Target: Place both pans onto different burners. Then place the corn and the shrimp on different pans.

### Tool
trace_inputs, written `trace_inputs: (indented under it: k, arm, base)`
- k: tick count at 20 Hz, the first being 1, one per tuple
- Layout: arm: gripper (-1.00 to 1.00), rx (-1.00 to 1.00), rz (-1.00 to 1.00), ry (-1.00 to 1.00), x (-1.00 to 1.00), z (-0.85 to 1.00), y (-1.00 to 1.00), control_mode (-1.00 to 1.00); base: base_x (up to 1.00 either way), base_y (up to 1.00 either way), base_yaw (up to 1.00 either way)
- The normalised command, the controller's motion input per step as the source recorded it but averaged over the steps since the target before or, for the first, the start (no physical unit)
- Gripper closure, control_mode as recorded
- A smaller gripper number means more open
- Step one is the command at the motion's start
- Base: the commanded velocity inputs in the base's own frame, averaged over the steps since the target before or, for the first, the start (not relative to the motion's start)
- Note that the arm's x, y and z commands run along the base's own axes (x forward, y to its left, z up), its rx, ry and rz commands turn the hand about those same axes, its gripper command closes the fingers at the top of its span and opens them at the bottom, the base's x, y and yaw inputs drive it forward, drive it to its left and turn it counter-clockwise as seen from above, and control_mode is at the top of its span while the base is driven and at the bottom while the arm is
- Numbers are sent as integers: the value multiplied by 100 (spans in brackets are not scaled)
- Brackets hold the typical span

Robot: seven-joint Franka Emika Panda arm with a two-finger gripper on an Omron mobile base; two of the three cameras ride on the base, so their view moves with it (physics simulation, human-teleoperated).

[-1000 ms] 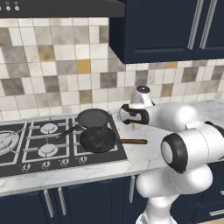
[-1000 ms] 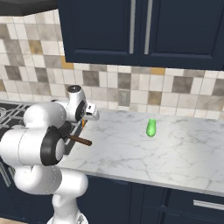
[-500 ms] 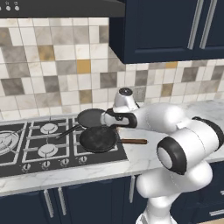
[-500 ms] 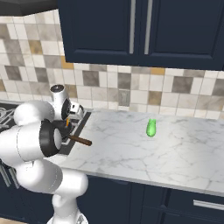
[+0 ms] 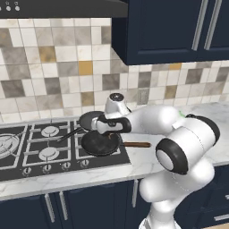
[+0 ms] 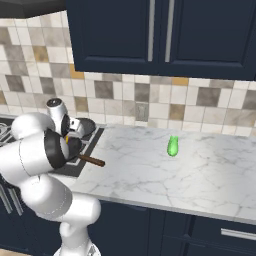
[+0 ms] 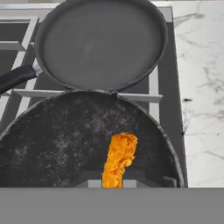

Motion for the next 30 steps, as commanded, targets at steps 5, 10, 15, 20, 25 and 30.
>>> trace_inputs:
  k: [5, 10, 15, 20, 25, 30]
  arm:
    - [100, 3, 0, 0, -2, -36, 32, -100]
    - [100, 2, 0, 0, 0, -36, 25, -100]
    - [100, 1, 0, 0, 0, -32, 19, -100]
    - [100, 0, 0, 0, 0, -23, 5, -100]
    - [-100, 0, 0, 0, 2, -22, 0, -100]
    - [-100, 0, 0, -1, 0, 3, 0, -100]
  base:
    - [0, 0, 0]
    - [0, 0, 0]
    - [0, 0, 0]
    - [0, 0, 0]
    - [0, 0, 0]
    - [0, 0, 0]
